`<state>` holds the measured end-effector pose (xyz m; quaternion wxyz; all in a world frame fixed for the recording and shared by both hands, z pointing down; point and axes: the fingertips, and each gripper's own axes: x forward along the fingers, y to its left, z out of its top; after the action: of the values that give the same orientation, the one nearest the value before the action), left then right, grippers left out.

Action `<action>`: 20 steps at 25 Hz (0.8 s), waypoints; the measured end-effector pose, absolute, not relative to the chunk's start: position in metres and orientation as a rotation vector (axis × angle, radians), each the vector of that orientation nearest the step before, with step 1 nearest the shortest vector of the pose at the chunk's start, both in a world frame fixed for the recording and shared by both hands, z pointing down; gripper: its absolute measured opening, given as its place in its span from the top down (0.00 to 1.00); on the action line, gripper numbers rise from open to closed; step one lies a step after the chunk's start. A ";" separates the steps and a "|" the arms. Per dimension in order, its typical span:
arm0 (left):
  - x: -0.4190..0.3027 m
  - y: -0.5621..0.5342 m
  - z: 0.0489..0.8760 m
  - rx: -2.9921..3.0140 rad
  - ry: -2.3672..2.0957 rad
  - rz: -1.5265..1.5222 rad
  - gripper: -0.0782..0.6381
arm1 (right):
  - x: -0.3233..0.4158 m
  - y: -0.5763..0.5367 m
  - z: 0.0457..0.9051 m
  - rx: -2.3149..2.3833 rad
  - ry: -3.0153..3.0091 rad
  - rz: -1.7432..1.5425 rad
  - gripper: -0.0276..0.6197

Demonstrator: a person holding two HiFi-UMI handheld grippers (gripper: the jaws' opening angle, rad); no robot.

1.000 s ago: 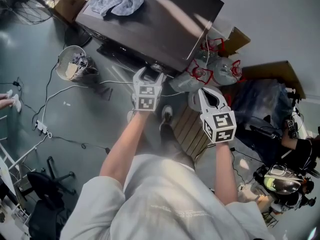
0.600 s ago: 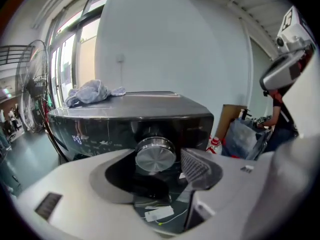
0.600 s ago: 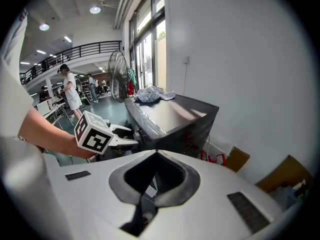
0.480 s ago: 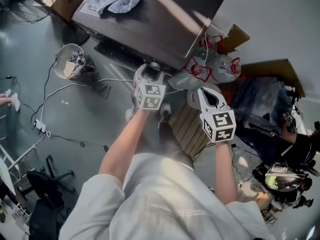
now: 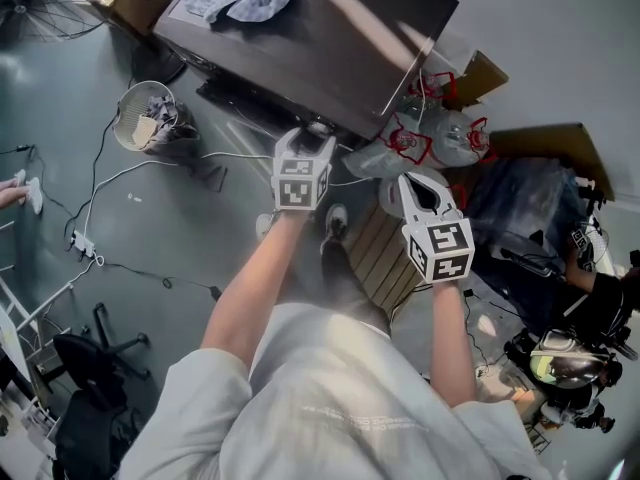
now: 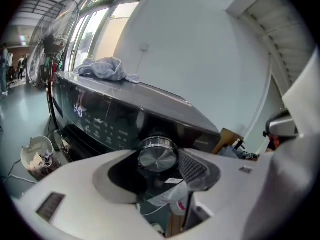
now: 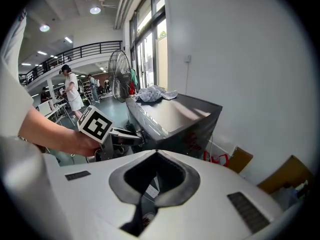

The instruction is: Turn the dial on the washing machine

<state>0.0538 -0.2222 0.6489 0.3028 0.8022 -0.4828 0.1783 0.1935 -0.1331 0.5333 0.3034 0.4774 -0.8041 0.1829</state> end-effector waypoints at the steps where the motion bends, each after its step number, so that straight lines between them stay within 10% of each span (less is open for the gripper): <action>1: 0.053 -0.222 0.649 2.110 -1.267 0.448 0.53 | 0.192 -0.134 0.533 1.262 -2.132 0.485 0.93; 20: 0.048 -0.224 0.653 1.861 -1.079 0.175 0.54 | 0.177 -0.132 0.536 1.213 -2.142 0.478 0.93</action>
<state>0.0477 -0.2240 0.6526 0.4721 0.7602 -0.4406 0.0713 0.1767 -0.1322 0.5362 0.3118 0.4596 -0.8116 0.1813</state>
